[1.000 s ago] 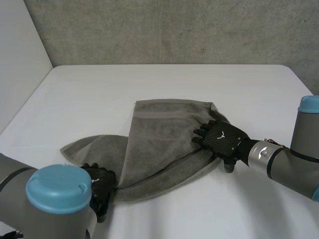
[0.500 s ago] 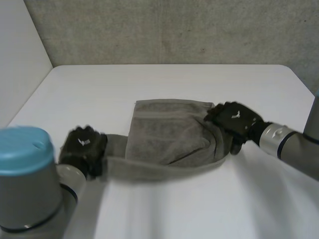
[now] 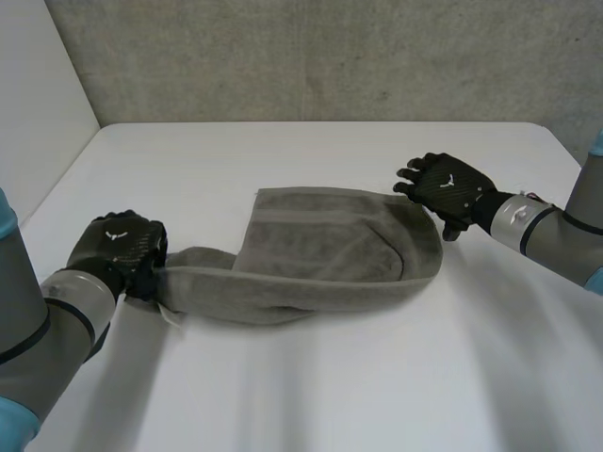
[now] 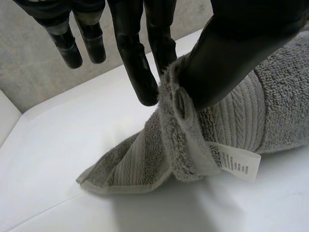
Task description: Fold the towel.
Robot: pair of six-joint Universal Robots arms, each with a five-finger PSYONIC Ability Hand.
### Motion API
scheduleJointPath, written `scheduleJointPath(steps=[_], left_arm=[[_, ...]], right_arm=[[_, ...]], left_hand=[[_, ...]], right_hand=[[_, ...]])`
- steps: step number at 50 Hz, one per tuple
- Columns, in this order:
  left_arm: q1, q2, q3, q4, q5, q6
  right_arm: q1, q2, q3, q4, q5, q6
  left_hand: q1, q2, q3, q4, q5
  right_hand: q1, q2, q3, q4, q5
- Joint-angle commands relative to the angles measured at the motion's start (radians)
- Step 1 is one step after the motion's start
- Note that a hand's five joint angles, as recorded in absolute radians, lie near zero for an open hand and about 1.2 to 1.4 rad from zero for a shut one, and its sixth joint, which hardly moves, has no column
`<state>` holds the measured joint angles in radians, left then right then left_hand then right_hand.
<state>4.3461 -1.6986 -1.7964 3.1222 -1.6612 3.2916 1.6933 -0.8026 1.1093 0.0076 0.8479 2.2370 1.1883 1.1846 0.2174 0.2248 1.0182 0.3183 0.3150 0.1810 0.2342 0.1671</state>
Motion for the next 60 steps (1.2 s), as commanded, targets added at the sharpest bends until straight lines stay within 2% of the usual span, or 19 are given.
scheduleJointPath(steps=[1, 3, 9, 16, 23, 28, 30, 31, 33, 34, 36, 39, 60], left_arm=[[0.02, 0.005, -0.007, -0.016, 0.012, -0.001], [0.02, 0.005, -0.009, -0.017, 0.012, -0.001], [0.018, 0.005, -0.017, -0.019, 0.012, -0.004], [0.024, 0.005, -0.012, -0.019, 0.012, -0.006], [0.07, 0.007, -0.011, -0.03, 0.018, -0.006], [0.082, 0.007, -0.012, -0.03, 0.041, -0.007], [0.084, 0.007, -0.014, -0.031, 0.048, -0.009], [0.084, 0.007, -0.015, -0.031, 0.055, -0.01], [0.084, 0.007, -0.017, -0.031, 0.063, -0.012], [0.082, 0.008, -0.017, -0.031, 0.069, -0.014], [0.081, 0.008, -0.017, -0.031, 0.072, -0.015], [0.081, 0.013, -0.015, -0.031, 0.072, -0.014], [0.116, 0.036, -0.009, -0.031, 0.074, -0.014]], right_arm=[[-0.001, 0.037, -0.023, -0.001, -0.036, -0.143], [-0.003, 0.039, -0.02, -0.003, -0.072, -0.178], [-0.009, 0.054, -0.019, -0.015, -0.104, -0.203], [-0.015, 0.105, -0.028, -0.077, -0.093, -0.244], [-0.069, 0.117, -0.046, -0.066, -0.086, -0.24], [-0.089, 0.108, -0.051, -0.051, -0.075, -0.137], [-0.103, 0.103, -0.069, -0.04, -0.066, 0.035], [-0.103, 0.103, -0.069, -0.04, -0.066, 0.036], [-0.112, 0.103, -0.091, -0.041, -0.075, 0.241], [-0.112, 0.103, -0.091, -0.041, -0.075, 0.242], [-0.116, 0.111, -0.111, -0.044, -0.082, 0.378], [-0.115, 0.12, -0.126, -0.046, -0.082, 0.418], [-0.104, 0.227, -0.221, -0.041, -0.053, 0.418]], left_hand=[[-0.018, -0.014, -0.043, -0.05, -0.022], [-0.018, -0.014, -0.043, -0.05, -0.022], [-0.018, -0.014, -0.043, -0.05, -0.022], [-0.015, -0.011, -0.043, -0.05, -0.019], [-0.015, -0.011, -0.043, -0.05, -0.019], [-0.015, -0.011, -0.043, -0.05, -0.019], [-0.015, -0.011, -0.043, -0.05, -0.019], [-0.015, -0.011, -0.043, -0.05, -0.019], [-0.015, -0.011, -0.043, -0.05, -0.019], [-0.015, -0.011, -0.043, -0.05, -0.019], [-0.015, -0.011, -0.043, -0.05, -0.019], [-0.015, -0.011, -0.043, -0.05, -0.019], [-0.018, -0.014, -0.043, -0.05, -0.022]], right_hand=[[0.031, 0.034, -0.007, -0.06, 0.008], [0.045, 0.049, -0.007, -0.06, 0.022], [0.072, 0.075, -0.007, -0.06, 0.049], [0.072, 0.075, -0.007, -0.06, 0.049], [0.081, 0.084, -0.007, -0.06, 0.058], [0.113, 0.116, -0.007, -0.06, 0.09], [0.154, 0.157, -0.007, -0.06, 0.131], [0.154, 0.157, -0.007, -0.06, 0.131], [0.175, 0.178, -0.007, -0.06, 0.151], [0.175, 0.178, -0.007, -0.06, 0.151], [0.184, 0.187, -0.007, -0.06, 0.16], [0.184, 0.187, -0.007, -0.06, 0.16], [0.292, 0.295, -0.007, -0.06, 0.269]])
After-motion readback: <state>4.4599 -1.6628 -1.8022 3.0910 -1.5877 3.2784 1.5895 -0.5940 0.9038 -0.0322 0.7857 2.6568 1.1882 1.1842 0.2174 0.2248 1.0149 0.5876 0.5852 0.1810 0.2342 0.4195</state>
